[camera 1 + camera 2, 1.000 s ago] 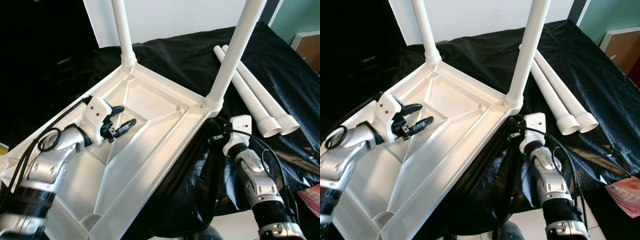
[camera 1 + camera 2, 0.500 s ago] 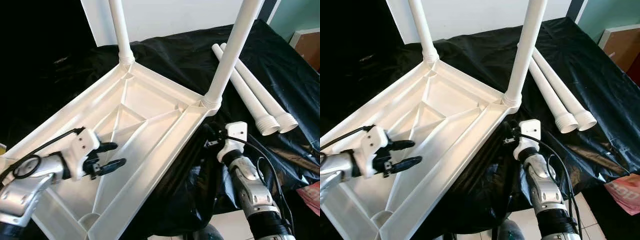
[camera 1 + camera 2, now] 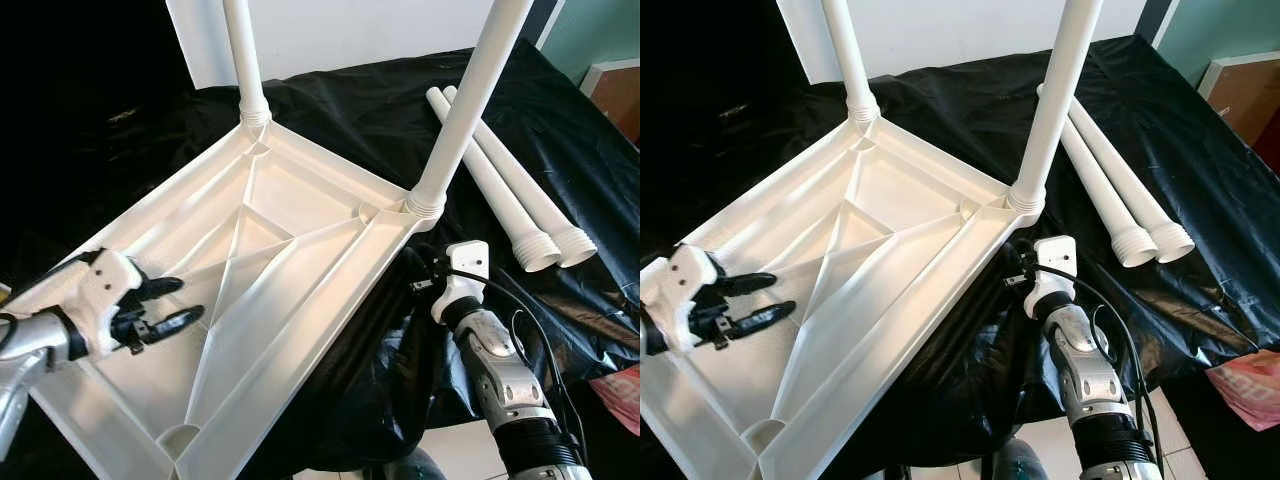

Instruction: Building children table

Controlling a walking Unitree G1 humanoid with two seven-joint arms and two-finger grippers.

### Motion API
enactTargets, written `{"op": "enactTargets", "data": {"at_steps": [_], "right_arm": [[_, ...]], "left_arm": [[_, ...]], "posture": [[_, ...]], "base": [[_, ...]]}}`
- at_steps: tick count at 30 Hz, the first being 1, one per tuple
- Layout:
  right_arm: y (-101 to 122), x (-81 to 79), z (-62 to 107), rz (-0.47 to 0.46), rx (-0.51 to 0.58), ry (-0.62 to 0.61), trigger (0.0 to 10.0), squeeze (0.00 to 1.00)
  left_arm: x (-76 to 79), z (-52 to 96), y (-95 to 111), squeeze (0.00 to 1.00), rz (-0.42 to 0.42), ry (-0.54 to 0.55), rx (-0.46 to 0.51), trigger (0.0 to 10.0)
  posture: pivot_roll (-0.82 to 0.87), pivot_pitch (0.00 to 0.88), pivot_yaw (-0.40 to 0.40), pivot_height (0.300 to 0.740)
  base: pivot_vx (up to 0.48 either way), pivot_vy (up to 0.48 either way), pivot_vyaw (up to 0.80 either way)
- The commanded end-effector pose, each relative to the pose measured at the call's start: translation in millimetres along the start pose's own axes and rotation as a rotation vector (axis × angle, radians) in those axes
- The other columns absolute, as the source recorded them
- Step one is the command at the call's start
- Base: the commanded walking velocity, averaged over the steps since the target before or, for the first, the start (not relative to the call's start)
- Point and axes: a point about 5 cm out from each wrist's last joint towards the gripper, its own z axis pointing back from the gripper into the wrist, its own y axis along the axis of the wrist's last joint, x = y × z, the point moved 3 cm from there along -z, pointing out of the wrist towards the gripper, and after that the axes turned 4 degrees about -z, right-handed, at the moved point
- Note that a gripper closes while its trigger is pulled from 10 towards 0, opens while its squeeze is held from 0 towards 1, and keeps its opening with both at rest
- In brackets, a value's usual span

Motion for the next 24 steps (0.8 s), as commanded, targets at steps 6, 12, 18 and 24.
{"op": "enactTargets", "data": {"at_steps": [6, 12, 18, 24], "right_arm": [[-11.3, -4.7, -3.1, 0.001, -0.065, 0.024, 10.0, 0.0], [-10.6, -8.7, -12.3, 0.014, -0.067, 0.052, 10.0, 0.0], [-6.4, -10.6, -22.0, 0.025, -0.057, 0.074, 10.0, 0.0], [-3.3, -13.0, -33.3, 0.041, -0.053, 0.107, 10.0, 0.0]], "left_arm": [[18.5, -6.1, -42.9, 0.0, -0.01, -0.015, -0.224, 10.0], [59.4, -14.6, -32.6, 0.0, 0.016, -0.212, -0.209, 10.0], [80.6, -19.6, -16.3, 0.0, 0.007, -0.315, -0.155, 10.0], [96.3, -30.1, 8.2, 0.0, 0.009, -0.395, -0.047, 10.0]], "posture": [[0.06, 0.182, -0.011, 0.74], [0.06, 0.177, -0.003, 0.74], [0.07, 0.171, -0.007, 0.74], [0.07, 0.162, -0.015, 0.74]], "base": [[0.0, 0.0, 0.0], [0.0, 0.0, 0.0], [0.0, 0.0, 0.0], [0.0, 0.0, 0.0]]}}
